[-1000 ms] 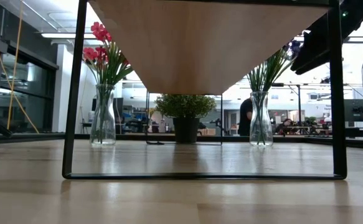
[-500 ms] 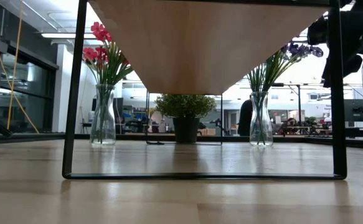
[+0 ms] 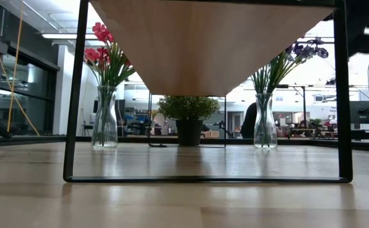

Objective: Pick and place flowers into a vace then onto a shelf
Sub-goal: Put the right transparent vase on the shelf

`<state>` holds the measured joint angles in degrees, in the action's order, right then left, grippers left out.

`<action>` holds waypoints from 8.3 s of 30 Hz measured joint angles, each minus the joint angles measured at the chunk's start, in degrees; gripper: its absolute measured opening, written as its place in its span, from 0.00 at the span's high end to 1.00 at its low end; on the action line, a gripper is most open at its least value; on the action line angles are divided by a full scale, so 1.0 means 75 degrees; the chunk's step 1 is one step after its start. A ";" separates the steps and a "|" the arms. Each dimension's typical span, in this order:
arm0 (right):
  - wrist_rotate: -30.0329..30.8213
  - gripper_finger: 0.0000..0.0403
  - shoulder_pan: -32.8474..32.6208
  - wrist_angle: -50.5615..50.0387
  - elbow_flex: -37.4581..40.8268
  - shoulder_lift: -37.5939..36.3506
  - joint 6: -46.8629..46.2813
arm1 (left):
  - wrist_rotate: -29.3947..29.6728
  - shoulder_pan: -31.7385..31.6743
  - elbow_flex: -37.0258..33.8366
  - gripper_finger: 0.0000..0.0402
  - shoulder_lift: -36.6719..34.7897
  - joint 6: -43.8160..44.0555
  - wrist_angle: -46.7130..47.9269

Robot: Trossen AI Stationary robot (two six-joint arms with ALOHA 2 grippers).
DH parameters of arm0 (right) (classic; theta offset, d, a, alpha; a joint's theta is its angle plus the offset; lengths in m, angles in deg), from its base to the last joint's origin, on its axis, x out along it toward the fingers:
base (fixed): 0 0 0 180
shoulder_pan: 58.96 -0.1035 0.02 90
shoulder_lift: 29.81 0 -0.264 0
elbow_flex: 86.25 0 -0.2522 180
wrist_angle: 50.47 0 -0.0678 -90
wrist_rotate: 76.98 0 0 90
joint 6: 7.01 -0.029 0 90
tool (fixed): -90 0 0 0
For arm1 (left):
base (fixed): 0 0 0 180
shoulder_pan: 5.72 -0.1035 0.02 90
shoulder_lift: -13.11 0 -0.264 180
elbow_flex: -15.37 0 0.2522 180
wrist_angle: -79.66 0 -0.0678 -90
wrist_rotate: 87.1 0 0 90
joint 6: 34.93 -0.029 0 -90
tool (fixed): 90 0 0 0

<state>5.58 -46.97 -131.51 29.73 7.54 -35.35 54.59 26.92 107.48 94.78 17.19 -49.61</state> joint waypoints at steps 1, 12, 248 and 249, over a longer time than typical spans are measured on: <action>-0.0033 0.34 -0.0002 -0.0177 -0.0256 0.0004 -0.0002 | 0.0001 0.0000 0.0000 0.46 0.0000 0.0002 0.0003; 0.0060 0.34 0.0000 -0.2890 -0.2602 -0.0114 -0.0797 | 0.0007 0.0000 0.0000 0.46 0.0000 0.0026 -0.0055; 0.0067 0.37 0.0915 0.2939 0.3078 -0.4325 0.0721 | 0.0019 0.0000 0.0000 0.46 0.0000 0.0115 -0.0530; 0.0279 0.37 0.0915 0.3134 0.3095 -0.4328 0.0664 | 0.0019 0.0000 0.0001 0.46 0.0000 0.0112 -0.0530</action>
<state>7.68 -40.11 -108.01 52.94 -24.92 -30.37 54.73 26.92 107.49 94.78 18.04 -53.59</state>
